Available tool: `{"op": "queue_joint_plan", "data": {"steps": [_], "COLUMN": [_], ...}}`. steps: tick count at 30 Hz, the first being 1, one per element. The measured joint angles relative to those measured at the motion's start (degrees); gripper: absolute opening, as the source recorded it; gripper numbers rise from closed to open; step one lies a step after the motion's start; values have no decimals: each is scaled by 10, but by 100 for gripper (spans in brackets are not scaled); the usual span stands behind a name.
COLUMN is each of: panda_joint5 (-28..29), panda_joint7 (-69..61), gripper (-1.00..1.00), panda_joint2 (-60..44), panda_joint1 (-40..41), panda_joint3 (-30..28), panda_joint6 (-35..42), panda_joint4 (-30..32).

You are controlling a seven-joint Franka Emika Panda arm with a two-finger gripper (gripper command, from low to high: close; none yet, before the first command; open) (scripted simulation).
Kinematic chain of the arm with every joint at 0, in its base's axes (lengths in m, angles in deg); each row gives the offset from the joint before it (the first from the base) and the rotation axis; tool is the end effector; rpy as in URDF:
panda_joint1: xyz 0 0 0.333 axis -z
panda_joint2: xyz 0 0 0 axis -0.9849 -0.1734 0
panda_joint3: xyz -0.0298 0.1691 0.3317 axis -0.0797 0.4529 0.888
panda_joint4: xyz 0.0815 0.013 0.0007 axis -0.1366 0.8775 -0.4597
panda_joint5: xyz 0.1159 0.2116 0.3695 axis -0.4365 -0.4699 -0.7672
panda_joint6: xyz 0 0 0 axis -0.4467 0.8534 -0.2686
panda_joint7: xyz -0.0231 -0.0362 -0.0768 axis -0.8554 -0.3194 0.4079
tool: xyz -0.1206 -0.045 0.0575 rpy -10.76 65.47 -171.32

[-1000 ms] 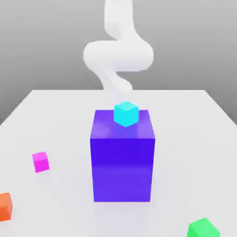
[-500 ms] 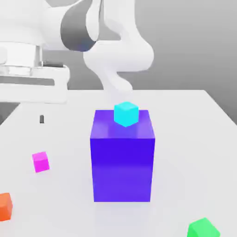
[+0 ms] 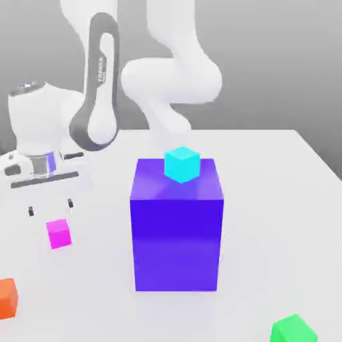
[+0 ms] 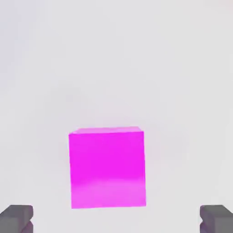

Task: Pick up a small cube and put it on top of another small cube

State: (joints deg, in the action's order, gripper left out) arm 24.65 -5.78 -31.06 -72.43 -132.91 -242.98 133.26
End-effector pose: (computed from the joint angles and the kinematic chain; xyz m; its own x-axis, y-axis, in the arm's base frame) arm 0.2232 -0.2876 0.1562 0.9367 -0.3460 -0.0539 -0.3443 -0.9381 0.0382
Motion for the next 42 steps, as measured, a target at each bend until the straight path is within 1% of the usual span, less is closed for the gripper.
{"op": "queue_joint_plan", "data": {"steps": [3,7,17,28,33,36,37,42], "panda_joint5": [-3,-20,-84,-160,-190,-201,-205,-205], "panda_joint7": [-1,-12,-55,-113,-139,-149,-153,-153], "gripper": [0,0,0,0,0,0,-100,-100], "panda_joint2": [-25,-57,-119,-144,-141,-136,-134,-134], "panda_joint1": [1,12,81,205,286,348,361,361], "panda_joint3": [4,23,114,256,339,398,411,411], "panda_joint6": [-3,-8,-33,-79,-106,-125,-129,-128], "panda_joint4": [-5,-11,-21,-25,-25,-25,-25,-25]}}
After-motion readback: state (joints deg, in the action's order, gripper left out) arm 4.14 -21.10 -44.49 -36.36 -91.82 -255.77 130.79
